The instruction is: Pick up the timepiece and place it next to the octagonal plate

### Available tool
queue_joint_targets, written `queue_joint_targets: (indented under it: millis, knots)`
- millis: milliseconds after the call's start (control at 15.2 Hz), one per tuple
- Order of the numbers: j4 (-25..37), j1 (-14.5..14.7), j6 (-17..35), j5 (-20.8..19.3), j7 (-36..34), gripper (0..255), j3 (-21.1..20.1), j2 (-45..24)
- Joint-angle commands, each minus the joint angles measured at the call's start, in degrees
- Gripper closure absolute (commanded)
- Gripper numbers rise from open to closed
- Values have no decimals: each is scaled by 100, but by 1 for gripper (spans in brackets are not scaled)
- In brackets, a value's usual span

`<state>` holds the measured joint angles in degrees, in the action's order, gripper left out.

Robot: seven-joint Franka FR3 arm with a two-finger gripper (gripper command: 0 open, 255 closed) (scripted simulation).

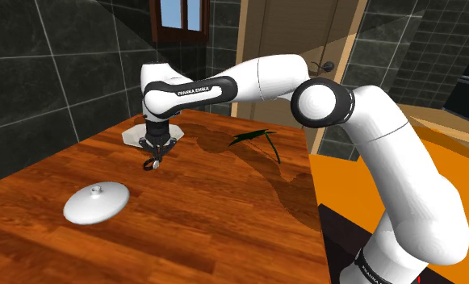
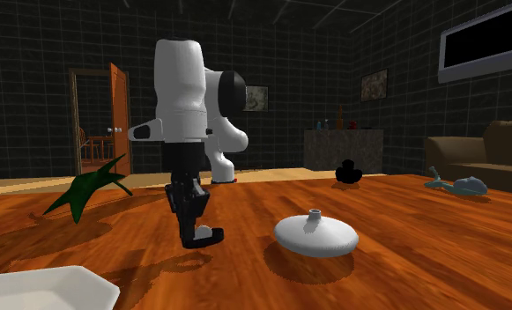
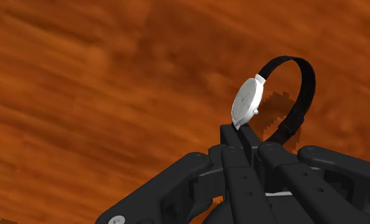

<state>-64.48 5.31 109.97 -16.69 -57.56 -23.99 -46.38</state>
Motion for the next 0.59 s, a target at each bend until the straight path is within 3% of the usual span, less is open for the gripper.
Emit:
queue_joint_targets:
  millis: [0,132,198,528]
  knots:
    - [-3,0,3,0,0,255,0,1]
    - [-2,0,1,0,0,255,0,1]
    - [-2,0,1,0,0,0,0,1]
    - [-2,0,1,0,0,0,0,1]
